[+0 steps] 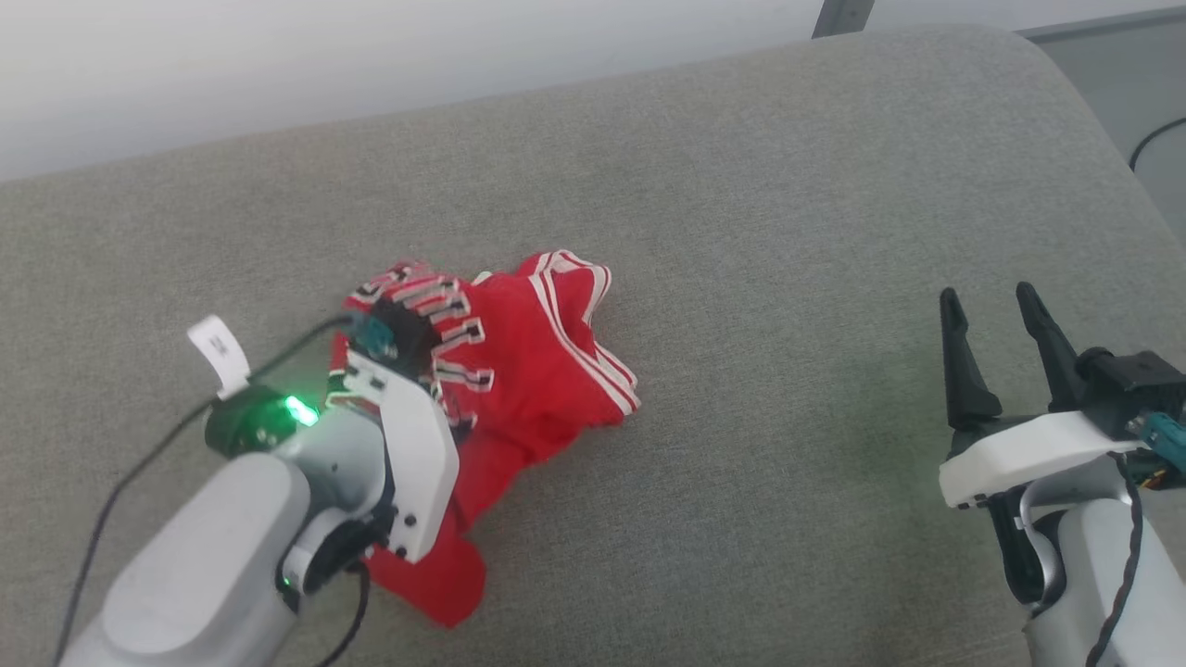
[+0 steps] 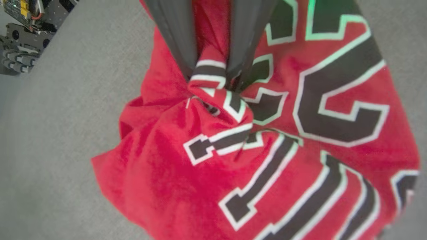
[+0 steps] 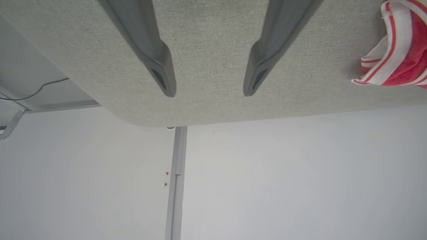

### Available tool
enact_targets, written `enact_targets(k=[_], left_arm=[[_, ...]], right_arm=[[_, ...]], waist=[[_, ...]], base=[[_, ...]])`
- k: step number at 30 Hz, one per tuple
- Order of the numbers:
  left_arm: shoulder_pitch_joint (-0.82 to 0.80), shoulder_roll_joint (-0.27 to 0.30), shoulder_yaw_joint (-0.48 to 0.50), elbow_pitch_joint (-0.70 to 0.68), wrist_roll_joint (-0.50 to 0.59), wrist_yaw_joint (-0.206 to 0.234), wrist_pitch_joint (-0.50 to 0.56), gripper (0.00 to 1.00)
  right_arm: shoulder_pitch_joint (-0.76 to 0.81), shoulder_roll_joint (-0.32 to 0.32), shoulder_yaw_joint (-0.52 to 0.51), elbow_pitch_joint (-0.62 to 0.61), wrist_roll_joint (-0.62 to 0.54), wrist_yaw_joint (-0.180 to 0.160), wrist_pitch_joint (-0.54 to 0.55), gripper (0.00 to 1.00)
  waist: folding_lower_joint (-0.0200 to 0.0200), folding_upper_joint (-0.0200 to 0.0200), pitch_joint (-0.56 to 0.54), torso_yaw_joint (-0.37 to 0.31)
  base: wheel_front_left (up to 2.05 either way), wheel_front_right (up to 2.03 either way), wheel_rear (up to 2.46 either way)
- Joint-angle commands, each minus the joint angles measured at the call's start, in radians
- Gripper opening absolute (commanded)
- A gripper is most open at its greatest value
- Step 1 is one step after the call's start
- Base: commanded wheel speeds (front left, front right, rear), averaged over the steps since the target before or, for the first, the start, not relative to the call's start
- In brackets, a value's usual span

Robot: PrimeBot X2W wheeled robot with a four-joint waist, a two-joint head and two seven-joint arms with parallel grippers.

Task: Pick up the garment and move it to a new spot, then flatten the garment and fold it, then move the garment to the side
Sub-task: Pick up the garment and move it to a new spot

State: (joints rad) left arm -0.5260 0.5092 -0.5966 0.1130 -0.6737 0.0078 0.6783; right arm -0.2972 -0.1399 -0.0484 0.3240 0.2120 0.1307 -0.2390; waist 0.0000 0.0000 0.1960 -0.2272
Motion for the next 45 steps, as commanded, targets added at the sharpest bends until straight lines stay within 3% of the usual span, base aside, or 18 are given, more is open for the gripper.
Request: enact_targets(k=[1, 6, 7, 8, 9, 10, 20, 27, 33, 45], left_arm=[[0.016, -0.008, -0.005, 0.032, -0.007, -0.009, -0.011, 0.0], [0.027, -0.036, -0.034, 0.149, -0.01, -0.044, -0.038, 0.0], [0.022, -0.041, -0.039, 0.169, -0.008, -0.052, -0.044, 0.14], [0.018, -0.044, -0.043, 0.19, -0.01, -0.059, -0.048, 0.36], [0.013, -0.048, -0.047, 0.211, -0.01, -0.066, -0.053, 0.61], [0.007, -0.053, -0.051, 0.228, -0.009, -0.072, -0.059, 1.0], [-0.043, -0.069, -0.034, 0.283, -0.044, -0.103, -0.112, 1.0], [-0.013, -0.035, 0.014, 0.273, -0.06, -0.101, -0.197, 1.0], [0.053, 0.004, 0.085, 0.255, -0.085, -0.072, -0.315, 1.0], [0.245, 0.105, 0.236, 0.218, -0.077, -0.015, -0.653, 1.0]], right_arm=[[-0.016, -0.003, 0.006, 0.003, 0.007, 0.0, -0.01, 1.0], [-0.027, -0.008, 0.021, 0.021, 0.011, 0.0, -0.012, 1.0], [-0.03, -0.008, 0.023, 0.022, 0.012, 0.0, -0.013, 1.0], [-0.033, -0.009, 0.026, 0.024, 0.013, 0.0, -0.014, 1.0], [-0.034, -0.011, 0.029, 0.026, 0.012, 0.0, -0.014, 1.0], [-0.035, -0.011, 0.03, 0.027, 0.012, 0.0, -0.015, 1.0], [-0.02, -0.027, 0.031, 0.045, 0.011, 0.0, -0.018, 1.0], [0.013, -0.041, 0.033, 0.054, 0.01, 0.0, -0.008, 1.0], [0.048, -0.048, 0.033, 0.056, 0.015, 0.0, 0.004, 1.0], [0.098, -0.054, 0.014, 0.039, 0.018, 0.0, 0.017, 1.0]], waist=[[0.0, 0.0, 0.0, 0.002], [0.0, 0.0, -0.002, 0.01], [0.0, 0.0, -0.003, 0.013], [0.0, 0.0, -0.004, 0.015], [0.0, 0.0, -0.006, 0.018], [0.0, 0.0, -0.008, 0.022], [0.0, 0.0, -0.055, 0.07], [0.0, 0.0, -0.135, 0.127], [0.0, 0.0, -0.199, 0.168], [0.0, 0.0, -0.248, 0.234]], base=[[0.0, 0.0, 0.0], [0.0, 0.0, 0.0], [0.0, 0.0, 0.0], [0.0, 0.0, 0.0], [0.0, 0.0, 0.0], [0.0, 0.0, 0.0], [0.0, 0.0, 0.0], [0.0, 0.0, 0.0], [0.0, 0.0, 0.0], [0.0, 0.0, 0.0]])
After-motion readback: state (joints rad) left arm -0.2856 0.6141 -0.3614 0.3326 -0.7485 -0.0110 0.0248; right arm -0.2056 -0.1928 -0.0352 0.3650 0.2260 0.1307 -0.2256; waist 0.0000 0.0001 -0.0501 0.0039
